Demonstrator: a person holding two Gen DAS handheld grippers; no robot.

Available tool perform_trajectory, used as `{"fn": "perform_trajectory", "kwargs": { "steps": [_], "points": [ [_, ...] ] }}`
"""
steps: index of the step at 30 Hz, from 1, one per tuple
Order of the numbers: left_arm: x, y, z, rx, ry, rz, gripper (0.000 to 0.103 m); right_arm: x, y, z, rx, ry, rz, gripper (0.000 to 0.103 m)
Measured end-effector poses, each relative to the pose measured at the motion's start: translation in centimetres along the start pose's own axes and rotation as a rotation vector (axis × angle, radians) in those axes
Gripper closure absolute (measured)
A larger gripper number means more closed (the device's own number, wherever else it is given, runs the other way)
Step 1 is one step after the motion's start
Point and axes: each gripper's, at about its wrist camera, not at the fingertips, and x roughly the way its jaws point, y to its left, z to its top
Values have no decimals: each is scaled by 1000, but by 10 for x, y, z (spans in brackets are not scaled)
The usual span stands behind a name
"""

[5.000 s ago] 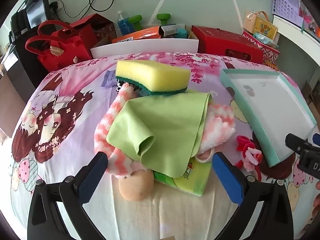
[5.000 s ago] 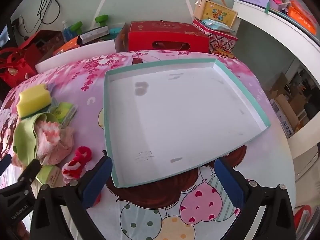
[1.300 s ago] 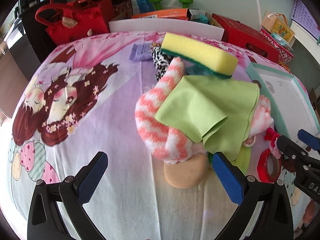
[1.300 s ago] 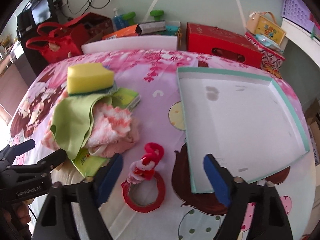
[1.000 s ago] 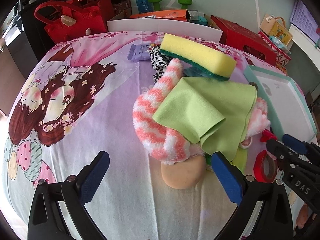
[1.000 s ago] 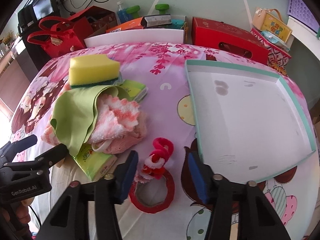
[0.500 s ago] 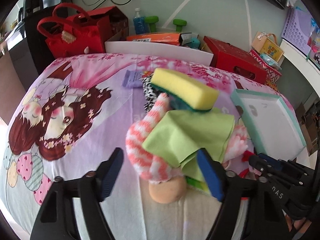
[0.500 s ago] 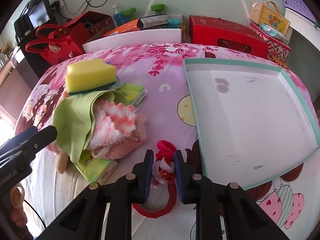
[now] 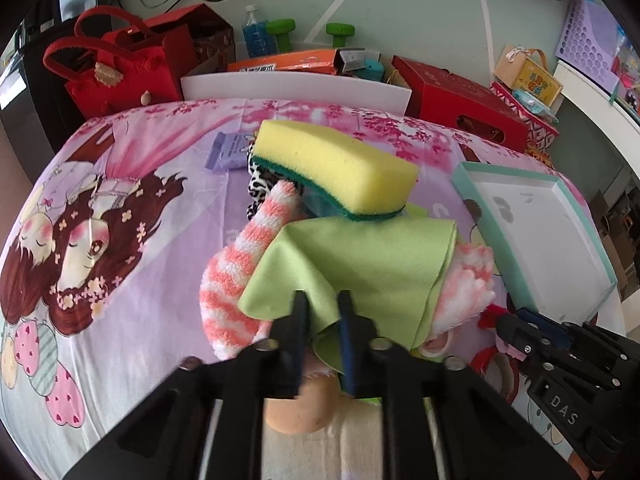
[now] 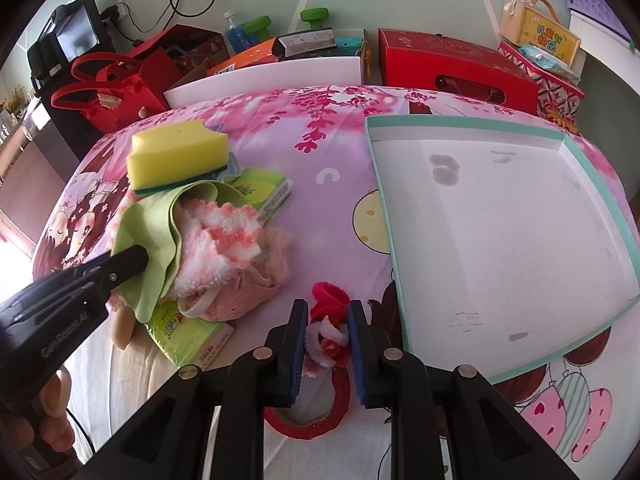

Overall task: Organize soft objects
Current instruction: 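Grasp the light green cloth with the left gripper while the right gripper holds the plush toy, then carry the green cloth and plush toy over the teal-rimmed tray with both grippers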

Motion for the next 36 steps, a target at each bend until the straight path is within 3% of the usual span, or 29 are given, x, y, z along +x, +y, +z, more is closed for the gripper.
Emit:
{"fn": "perform_trajectory", "kwargs": {
  "steps": [6, 15, 27, 36],
  "points": [
    [-8, 9, 2, -49, -54, -26, 99, 1, -8, 0, 32, -2, 6, 83],
    [-36, 10, 7, -46, -179, -57, 100, -6, -12, 0, 48, -27, 24, 86],
    [-95, -2, 10, -9, -397, -189, 100, -40, -21, 6, 91, -168, 81, 86],
    [-109, -7, 12, 5, -447, -226, 100, -55, -23, 8, 99, -237, 93, 86]
  ]
}}
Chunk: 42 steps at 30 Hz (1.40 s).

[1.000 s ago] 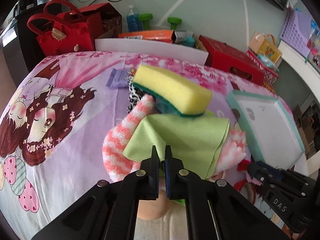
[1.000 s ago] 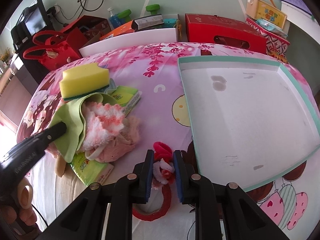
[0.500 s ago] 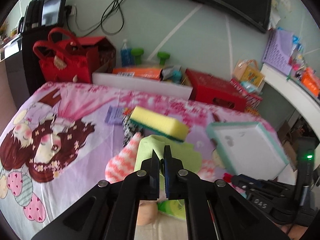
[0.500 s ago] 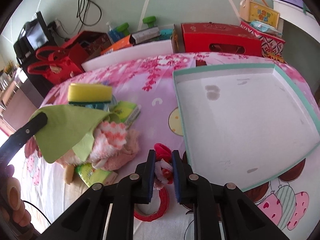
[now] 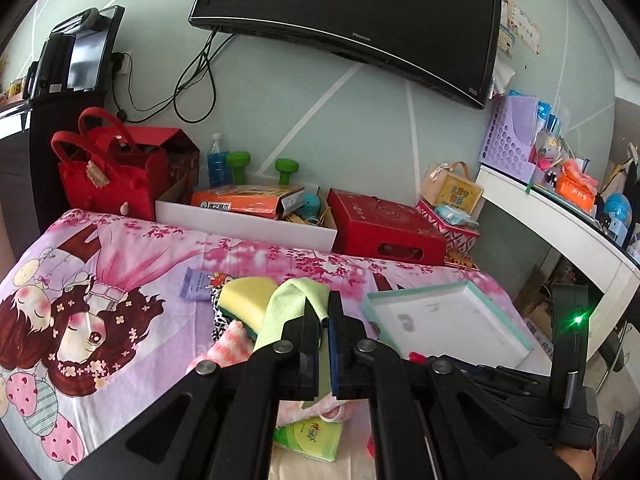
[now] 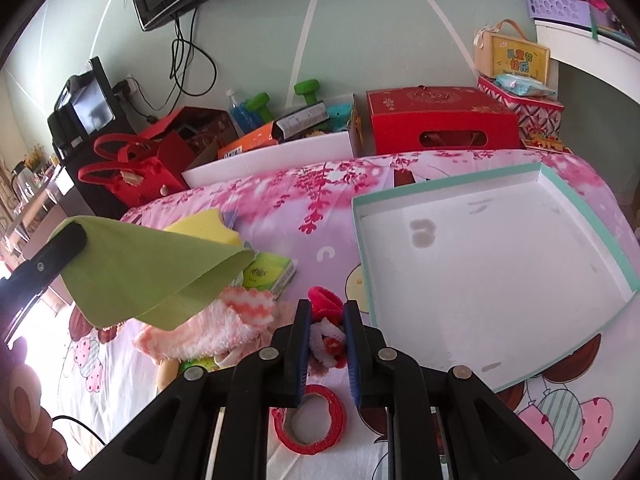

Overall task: Organize soft objects
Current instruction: 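Carry the green cloth and plush toy over the teal-rimmed tray with both grippers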

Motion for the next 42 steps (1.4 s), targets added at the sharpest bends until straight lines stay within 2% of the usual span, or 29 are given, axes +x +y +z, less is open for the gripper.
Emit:
{"fn": "perform_trajectory", "kwargs": {
  "steps": [11, 16, 20, 23, 28, 33, 42],
  "points": [
    [3, -33, 25, 54, -16, -45, 100, -31, -34, 13, 87, -109, -41, 86],
    [12, -67, 43, 108, -45, -107, 100, -52, -64, 26, 141, -190, -157, 86],
    [27, -99, 54, 155, -50, -167, 100, -56, -83, 34, 163, -203, -269, 86],
    [39, -123, 57, 174, -51, -215, 100, -58, -98, 36, 180, -213, -311, 86],
    [73, -160, 52, 208, 2, -257, 100, -62, -127, 37, 237, -240, -386, 86],
    [107, -181, 40, 201, 65, -289, 100, -62, -153, 38, 301, -277, -403, 86],
    [159, -188, 11, 172, 196, -268, 100, -34, -175, 38, 318, -244, -440, 86]
  ]
}}
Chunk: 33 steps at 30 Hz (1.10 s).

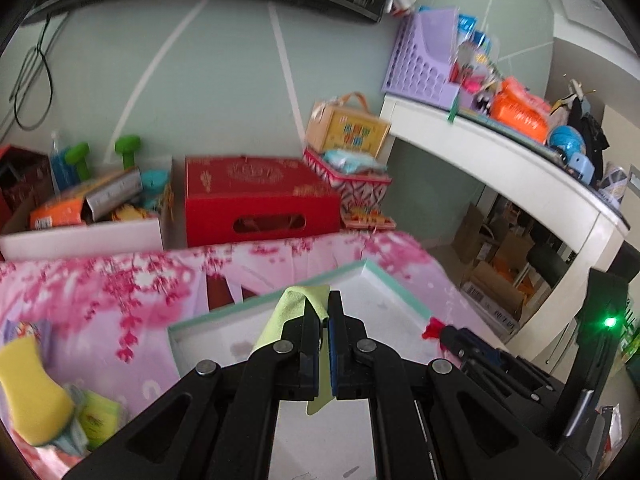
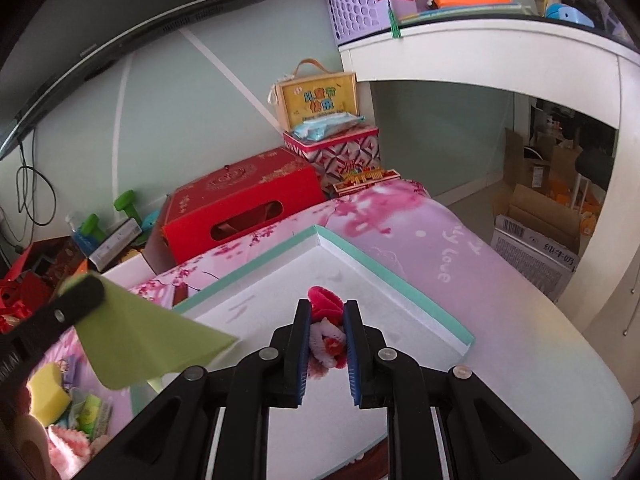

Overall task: Organize soft objects
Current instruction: 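Carry the green cloth and plush toy over the teal-rimmed tray with both grippers, then open both grippers to drop the cloth and plush toy into the tray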

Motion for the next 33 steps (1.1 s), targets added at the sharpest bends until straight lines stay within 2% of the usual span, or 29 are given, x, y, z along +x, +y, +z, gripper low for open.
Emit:
{"fn": "perform_trajectory", "kwargs": {
  "steps": [14, 16, 20, 21, 22, 23, 24, 25, 29, 33],
  "points": [
    [59, 7, -38, -1, 220, 79, 100, 40, -7, -16, -3, 105, -44, 86],
    [65, 8, -43, -3, 247, 88, 100, 43, -9, -18, 5, 119, -47, 83],
    [69, 7, -48, 5, 270, 108, 99, 42, -12, -19, 19, 131, -48, 82],
    [68, 7, -48, 9, 273, 117, 96, 41, -12, -18, 21, 134, -47, 81],
    [68, 6, -48, 12, 275, 124, 86, 41, -12, -17, 18, 135, -49, 79],
    [67, 6, -47, 13, 276, 129, 77, 38, -12, -16, 12, 134, -51, 71],
    [65, 6, -46, 10, 276, 130, 54, 37, -11, -15, 6, 132, -54, 57],
    [62, 6, -46, 2, 271, 128, 39, 34, -10, -14, 1, 127, -58, 43],
    [49, 9, -42, -23, 242, 119, 35, 22, -8, -8, -8, 99, -54, 40],
    [39, 17, -41, -50, 232, 141, 17, 15, -7, -3, -44, 97, -87, 20]
  ]
}}
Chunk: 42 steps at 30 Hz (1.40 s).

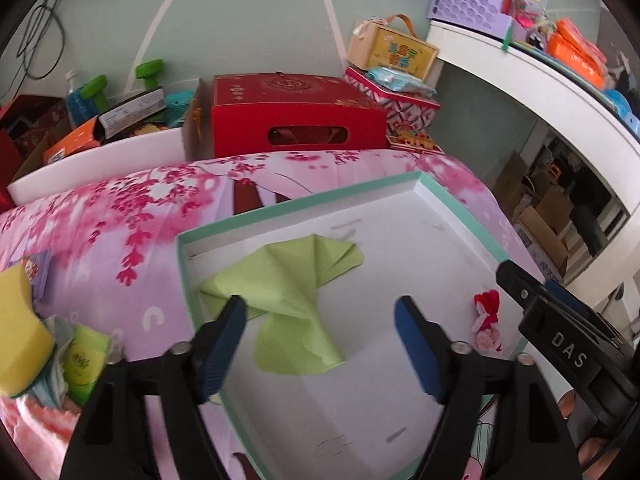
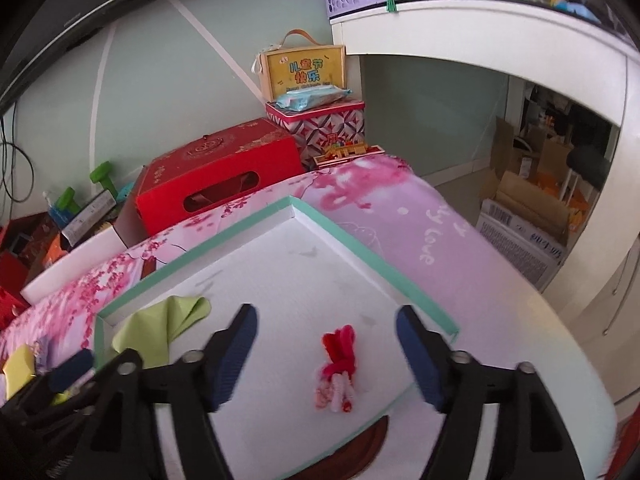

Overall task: Organize soft objects
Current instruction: 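Open both grippers to drop the cloth and plush toy into the tray, then move both grippers back toward the pile of soft items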

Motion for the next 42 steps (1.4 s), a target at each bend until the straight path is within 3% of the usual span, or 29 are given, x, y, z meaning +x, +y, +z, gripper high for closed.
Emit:
{"fn": "perform_trajectory", "kwargs": {
  "steps": [4, 20, 28, 32, 38, 42],
  "points": [
    [-7, 14, 0, -50, -16, 20, 7, -2, 1, 1, -28, 22, -24, 0],
    [-30, 43, -9, -124, -29, 79, 7, -7, 13, -1, -63, 80, -44, 0],
    [-73, 75, -13, -172, -88, 139, 7, -24, 41, -15, -121, 99, 0, 0],
    [-98, 105, -20, -223, -107, 206, 7, -29, 55, -22, -156, 112, 6, 0],
    [-128, 157, -35, -308, -109, 362, 7, -49, 87, -26, -154, 91, 167, 0],
    [-145, 194, -46, -394, -119, 408, 7, -58, 117, -32, -195, 87, 243, 0]
  ]
}}
